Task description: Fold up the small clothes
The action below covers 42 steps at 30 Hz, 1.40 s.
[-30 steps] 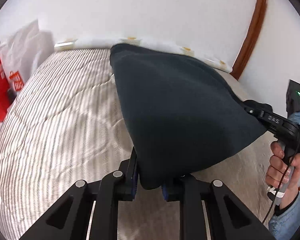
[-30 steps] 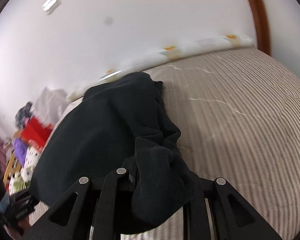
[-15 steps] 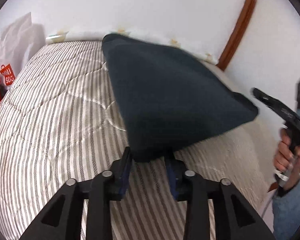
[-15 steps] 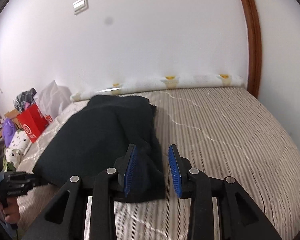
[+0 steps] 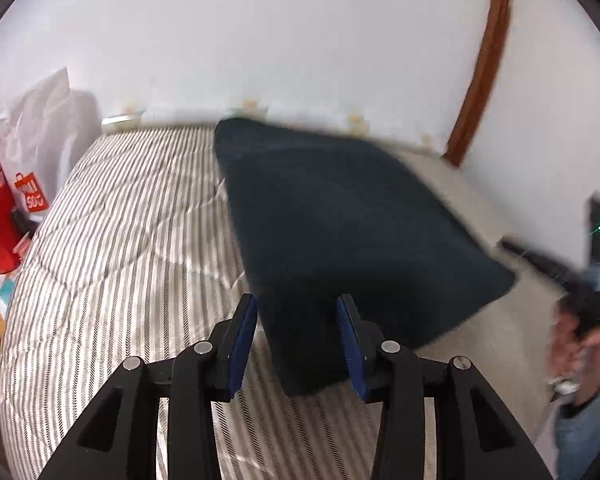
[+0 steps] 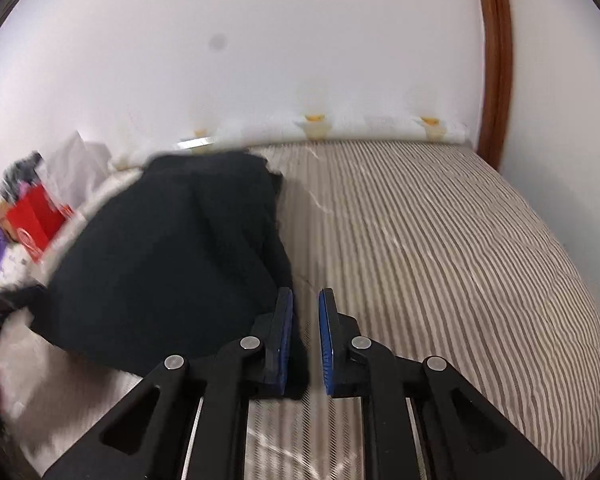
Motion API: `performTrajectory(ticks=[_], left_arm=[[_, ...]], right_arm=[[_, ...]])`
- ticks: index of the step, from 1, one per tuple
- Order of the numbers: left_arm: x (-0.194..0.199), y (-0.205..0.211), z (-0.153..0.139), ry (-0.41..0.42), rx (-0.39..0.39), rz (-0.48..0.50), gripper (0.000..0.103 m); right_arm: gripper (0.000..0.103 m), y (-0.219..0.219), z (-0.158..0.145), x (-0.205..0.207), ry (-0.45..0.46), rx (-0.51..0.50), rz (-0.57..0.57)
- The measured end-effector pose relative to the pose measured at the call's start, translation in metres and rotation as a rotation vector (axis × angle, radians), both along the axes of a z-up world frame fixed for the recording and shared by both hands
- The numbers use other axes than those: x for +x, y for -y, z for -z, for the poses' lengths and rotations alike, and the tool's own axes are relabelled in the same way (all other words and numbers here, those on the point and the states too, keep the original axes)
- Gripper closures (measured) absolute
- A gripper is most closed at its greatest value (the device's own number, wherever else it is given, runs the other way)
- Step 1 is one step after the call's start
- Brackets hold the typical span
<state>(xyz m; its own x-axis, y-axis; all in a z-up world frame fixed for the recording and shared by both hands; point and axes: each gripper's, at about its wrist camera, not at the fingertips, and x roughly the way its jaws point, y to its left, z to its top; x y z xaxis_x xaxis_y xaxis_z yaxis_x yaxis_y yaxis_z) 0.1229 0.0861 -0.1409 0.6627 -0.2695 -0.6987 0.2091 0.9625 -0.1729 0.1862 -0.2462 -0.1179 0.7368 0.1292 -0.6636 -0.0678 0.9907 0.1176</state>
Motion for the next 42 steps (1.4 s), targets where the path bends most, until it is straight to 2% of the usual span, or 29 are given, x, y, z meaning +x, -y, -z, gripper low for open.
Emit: performTrajectory(ticks=[2,4,9,12,13,14,17,18,19,20,23,24,28,30,31,32,36,39,42], left_arm=[[0.005,0.004,0.018,-0.051,0.022,0.006,0.06],[0.002,0.003,0.019,-0.029,0.022,0.011,0.059],[-0.004,-0.005,0.008,-0.05,-0.017,0.033,0.059],[-0.003,-0.005,0.009,-0.063,-0.017,0.037,0.057],[-0.001,-0.006,0.01,-0.071,-0.019,0.036,0.055],[0.001,-0.006,0.011,-0.078,-0.022,0.035,0.055],[0.007,-0.009,0.014,-0.1,-0.054,0.042,0.055],[0.008,-0.01,0.014,-0.105,-0.067,0.046,0.055],[0.01,-0.01,0.014,-0.102,-0.071,0.045,0.055],[0.011,-0.01,0.011,-0.083,-0.07,0.037,0.055],[0.013,-0.012,0.002,-0.053,-0.06,0.017,0.057],[0.015,-0.013,-0.001,-0.047,-0.062,0.015,0.057],[0.037,-0.02,-0.008,-0.05,-0.047,-0.01,0.057],[0.053,-0.021,-0.01,-0.06,-0.05,-0.025,0.057],[0.059,-0.022,-0.011,-0.062,-0.052,-0.026,0.057],[0.07,-0.021,-0.012,-0.066,-0.045,-0.032,0.057],[0.093,-0.02,-0.012,-0.068,-0.022,-0.033,0.057],[0.109,-0.021,-0.007,-0.08,-0.035,-0.016,0.057],[0.119,-0.021,-0.001,-0.088,-0.051,0.003,0.052]], right_arm=[[0.087,-0.003,-0.008,0.007,0.012,0.037,-0.019],[0.084,-0.008,-0.008,0.018,0.002,0.064,-0.034],[0.083,-0.027,0.012,0.06,-0.077,0.114,-0.074],[0.081,-0.032,0.033,0.081,-0.167,0.144,-0.08],[0.085,-0.031,0.036,0.084,-0.181,0.159,-0.088],[0.097,-0.028,0.034,0.085,-0.174,0.168,-0.098],[0.098,-0.004,0.011,0.066,-0.031,0.23,-0.1],[0.098,0.0,0.01,0.066,-0.042,0.25,-0.102],[0.098,-0.002,0.013,0.069,-0.069,0.241,-0.096],[0.098,-0.008,0.016,0.071,-0.099,0.187,-0.099],[0.096,-0.019,0.01,0.065,-0.093,0.052,-0.098],[0.095,-0.021,0.004,0.064,-0.076,0.012,-0.077],[0.09,-0.029,-0.009,0.081,-0.094,0.0,-0.104],[0.078,-0.036,-0.011,0.095,-0.102,-0.008,-0.111],[0.066,-0.04,-0.011,0.105,-0.115,-0.007,-0.111],[0.06,-0.041,-0.01,0.113,-0.125,0.0,-0.114],[0.06,-0.051,0.0,0.16,-0.184,0.037,-0.094],[0.06,-0.056,0.018,0.196,-0.261,0.063,-0.072],[0.06,-0.054,0.034,0.221,-0.306,0.151,-0.071]])
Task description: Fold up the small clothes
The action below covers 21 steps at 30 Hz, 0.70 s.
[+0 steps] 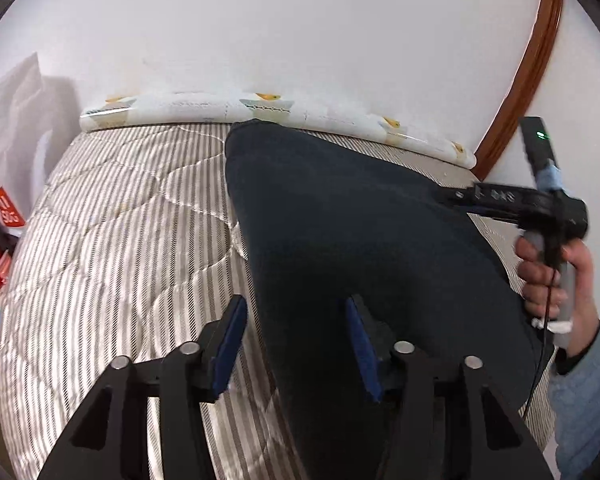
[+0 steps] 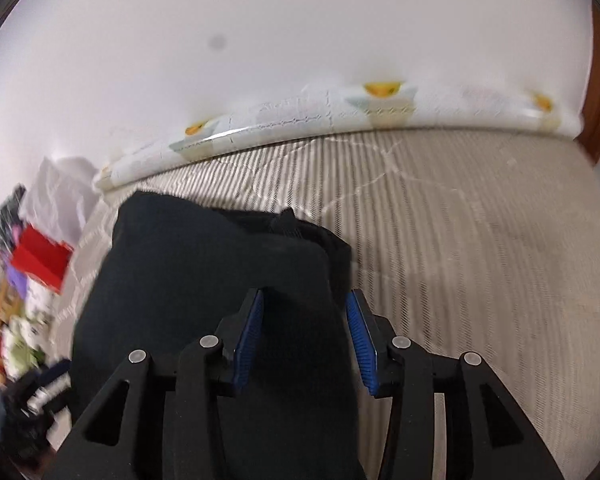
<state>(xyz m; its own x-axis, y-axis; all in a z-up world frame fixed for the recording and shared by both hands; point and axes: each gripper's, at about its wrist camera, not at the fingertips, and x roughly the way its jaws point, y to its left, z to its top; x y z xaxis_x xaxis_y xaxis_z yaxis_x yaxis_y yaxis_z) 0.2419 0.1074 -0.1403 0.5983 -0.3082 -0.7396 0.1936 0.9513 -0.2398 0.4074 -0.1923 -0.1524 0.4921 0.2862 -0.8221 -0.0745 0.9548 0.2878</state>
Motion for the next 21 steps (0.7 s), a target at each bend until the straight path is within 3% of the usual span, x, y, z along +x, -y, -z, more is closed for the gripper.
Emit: performTrajectory(ticks=[1,2,4,6,8,12,14,17,21], left_arm=[[0.002,0.001,0.003,-0.005,0.001,0.011,0.052],[0.005,0.003,0.006,-0.013,0.006,0.024,0.052],[0.008,0.006,0.008,-0.011,0.015,0.036,0.052],[0.009,0.006,0.008,-0.007,0.016,0.043,0.051],[0.008,0.005,0.007,-0.007,-0.002,0.057,0.05],[0.01,0.008,0.007,-0.006,0.012,0.058,0.051],[0.006,0.009,0.006,-0.006,0.016,0.054,0.051],[-0.005,0.007,0.003,0.001,0.012,0.064,0.052],[-0.019,0.005,0.001,0.004,-0.001,0.065,0.052]], right_arm=[[0.06,0.001,0.002,0.006,-0.006,0.024,0.006],[0.068,0.0,0.004,0.013,-0.011,0.044,0.011],[0.092,-0.007,-0.001,0.018,0.008,0.061,-0.044],[0.094,-0.006,-0.02,0.008,0.155,0.032,-0.076],[0.094,-0.001,-0.029,0.0,0.234,-0.006,-0.06],[0.091,-0.006,-0.008,0.019,0.114,-0.049,-0.046],[0.082,0.001,-0.013,0.015,0.102,-0.055,-0.026],[0.071,0.017,-0.027,-0.006,0.109,-0.037,0.001],[0.068,0.027,-0.03,-0.051,0.095,-0.045,-0.058]])
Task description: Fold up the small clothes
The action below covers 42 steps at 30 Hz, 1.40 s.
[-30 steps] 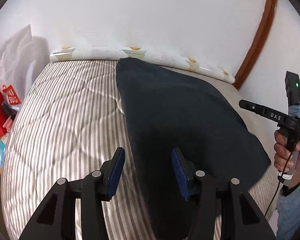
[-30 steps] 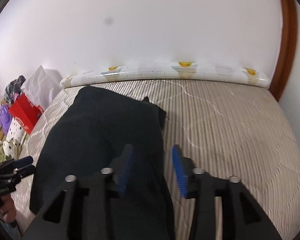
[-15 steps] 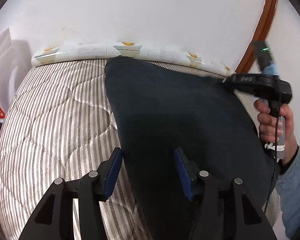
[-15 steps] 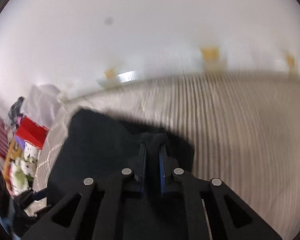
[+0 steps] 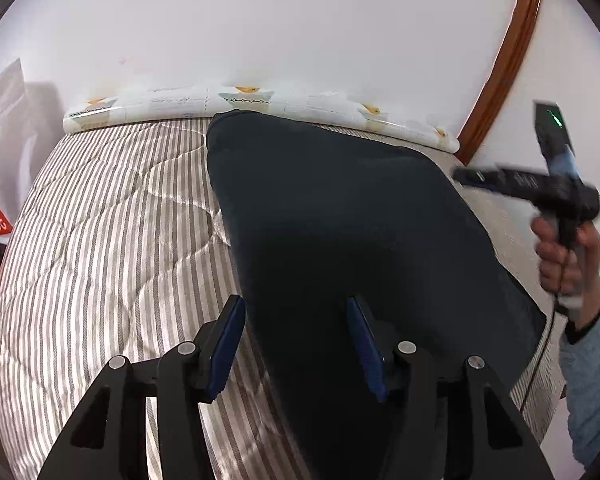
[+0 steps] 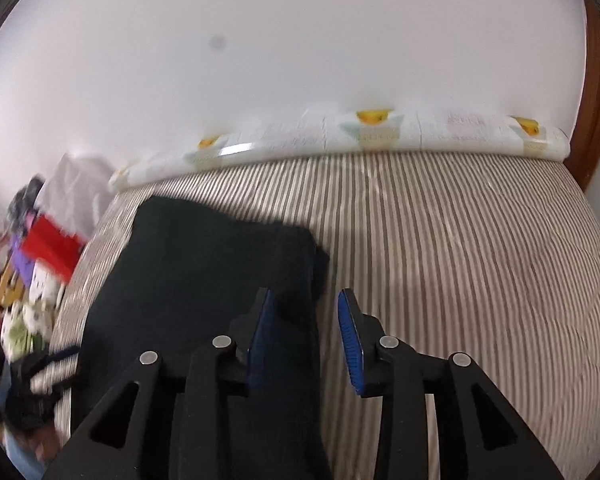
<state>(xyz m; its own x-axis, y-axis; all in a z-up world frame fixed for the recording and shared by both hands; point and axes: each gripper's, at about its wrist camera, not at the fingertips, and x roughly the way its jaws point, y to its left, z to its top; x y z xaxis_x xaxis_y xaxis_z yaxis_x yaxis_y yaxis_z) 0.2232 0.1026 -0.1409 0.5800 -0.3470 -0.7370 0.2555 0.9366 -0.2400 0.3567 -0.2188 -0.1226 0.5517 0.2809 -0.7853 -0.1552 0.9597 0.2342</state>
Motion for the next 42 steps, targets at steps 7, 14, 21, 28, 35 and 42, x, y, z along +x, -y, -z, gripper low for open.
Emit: performTrajectory(ticks=[7,14,21,28,35,42], left_arm=[[-0.018,0.001,-0.002,0.005,-0.028,-0.001,0.052],[-0.024,0.006,-0.001,0.021,0.013,-0.043,0.052],[-0.033,0.011,-0.005,0.031,0.047,-0.058,0.052],[-0.054,0.009,-0.008,0.024,0.064,-0.05,0.052],[-0.092,-0.002,-0.001,0.016,0.029,-0.027,0.052],[-0.132,-0.003,0.006,0.029,0.033,0.031,0.052]], right_arm=[[0.066,0.015,0.024,-0.061,-0.041,0.08,-0.048],[0.1,0.032,0.027,-0.072,0.052,0.221,-0.02],[0.101,0.02,0.021,-0.09,0.097,0.115,0.029],[0.1,0.017,0.001,-0.111,0.133,0.013,0.071],[0.087,0.028,-0.012,-0.168,0.164,-0.059,0.098],[0.073,0.048,0.013,-0.217,0.102,-0.124,0.11]])
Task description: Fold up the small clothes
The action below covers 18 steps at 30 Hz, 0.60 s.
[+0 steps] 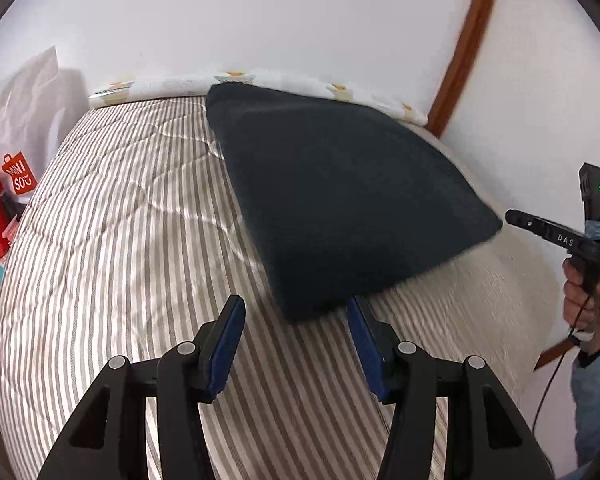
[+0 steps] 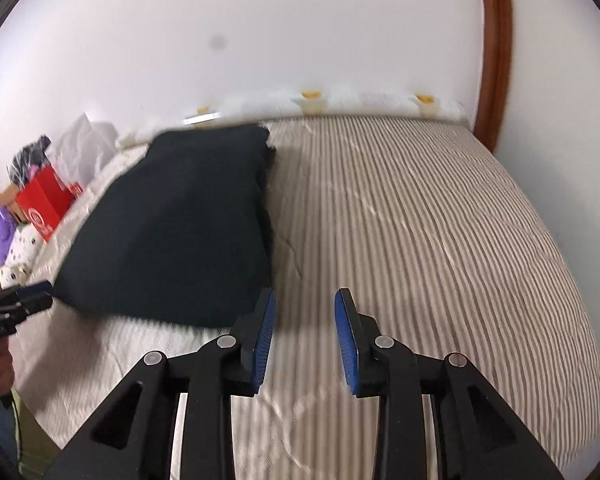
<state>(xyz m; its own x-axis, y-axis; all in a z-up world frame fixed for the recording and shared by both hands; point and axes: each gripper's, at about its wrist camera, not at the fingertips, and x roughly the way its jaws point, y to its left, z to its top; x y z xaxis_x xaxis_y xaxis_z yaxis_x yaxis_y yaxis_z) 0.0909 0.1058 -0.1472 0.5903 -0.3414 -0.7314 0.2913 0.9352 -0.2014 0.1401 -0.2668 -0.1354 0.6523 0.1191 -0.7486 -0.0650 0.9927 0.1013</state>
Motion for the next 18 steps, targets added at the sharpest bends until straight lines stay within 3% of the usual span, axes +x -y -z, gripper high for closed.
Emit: performTrajectory(ticks=[7,13,18], left_arm=[[0.007,0.015,0.018,-0.022,0.057,-0.025,0.053],[0.024,0.022,0.017,-0.01,0.059,-0.057,0.069],[0.023,0.019,0.016,0.006,0.058,-0.068,0.076]], right_arm=[[0.072,-0.016,0.026,-0.017,-0.043,0.04,-0.079],[0.072,-0.056,0.042,0.009,-0.007,0.008,-0.083],[0.071,-0.058,0.053,0.032,-0.017,0.08,-0.045]])
